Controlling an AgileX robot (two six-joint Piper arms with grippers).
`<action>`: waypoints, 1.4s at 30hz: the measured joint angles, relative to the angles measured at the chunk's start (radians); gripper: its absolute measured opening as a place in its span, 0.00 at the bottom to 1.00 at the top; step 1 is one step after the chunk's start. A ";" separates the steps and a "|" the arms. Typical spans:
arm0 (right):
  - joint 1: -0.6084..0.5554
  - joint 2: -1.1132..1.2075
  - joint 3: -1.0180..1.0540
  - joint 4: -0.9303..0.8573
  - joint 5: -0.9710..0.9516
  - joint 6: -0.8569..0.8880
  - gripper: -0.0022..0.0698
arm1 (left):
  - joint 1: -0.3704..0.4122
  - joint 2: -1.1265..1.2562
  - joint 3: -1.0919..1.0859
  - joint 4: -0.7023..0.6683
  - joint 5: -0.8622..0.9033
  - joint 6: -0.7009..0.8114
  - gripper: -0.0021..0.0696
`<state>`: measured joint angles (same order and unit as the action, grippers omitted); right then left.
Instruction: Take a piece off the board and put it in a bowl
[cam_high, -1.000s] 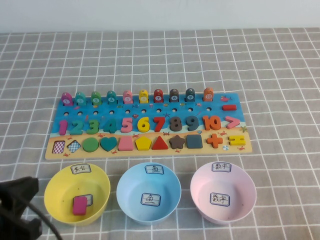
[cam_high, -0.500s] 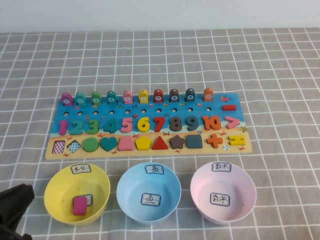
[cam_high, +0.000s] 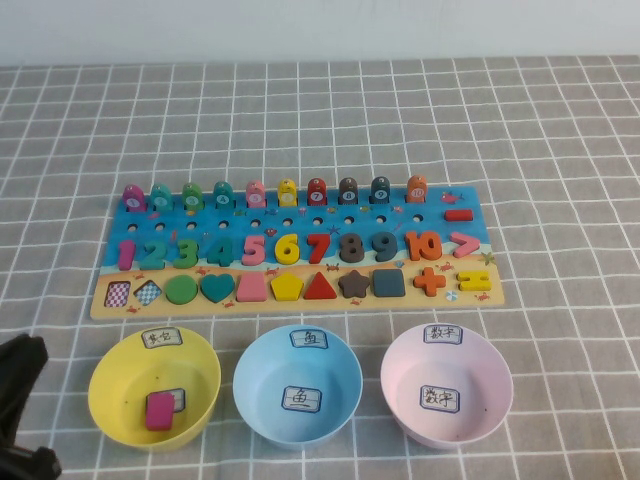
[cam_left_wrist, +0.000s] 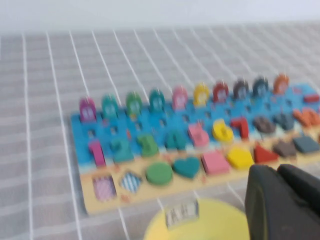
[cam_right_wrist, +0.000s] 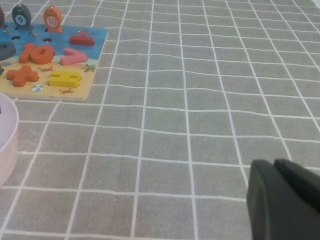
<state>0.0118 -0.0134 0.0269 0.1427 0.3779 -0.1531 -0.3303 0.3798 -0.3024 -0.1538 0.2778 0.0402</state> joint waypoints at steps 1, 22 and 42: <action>0.000 0.000 0.000 0.002 0.000 0.000 0.01 | 0.000 -0.011 0.022 0.002 -0.056 0.007 0.03; 0.000 0.000 0.000 0.004 -0.002 0.000 0.01 | 0.348 -0.390 0.327 0.077 -0.116 0.033 0.03; 0.000 0.000 0.000 0.006 -0.002 0.000 0.01 | 0.348 -0.390 0.328 0.120 0.089 0.034 0.03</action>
<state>0.0118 -0.0134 0.0269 0.1485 0.3757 -0.1531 0.0173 -0.0103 0.0257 -0.0341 0.3669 0.0743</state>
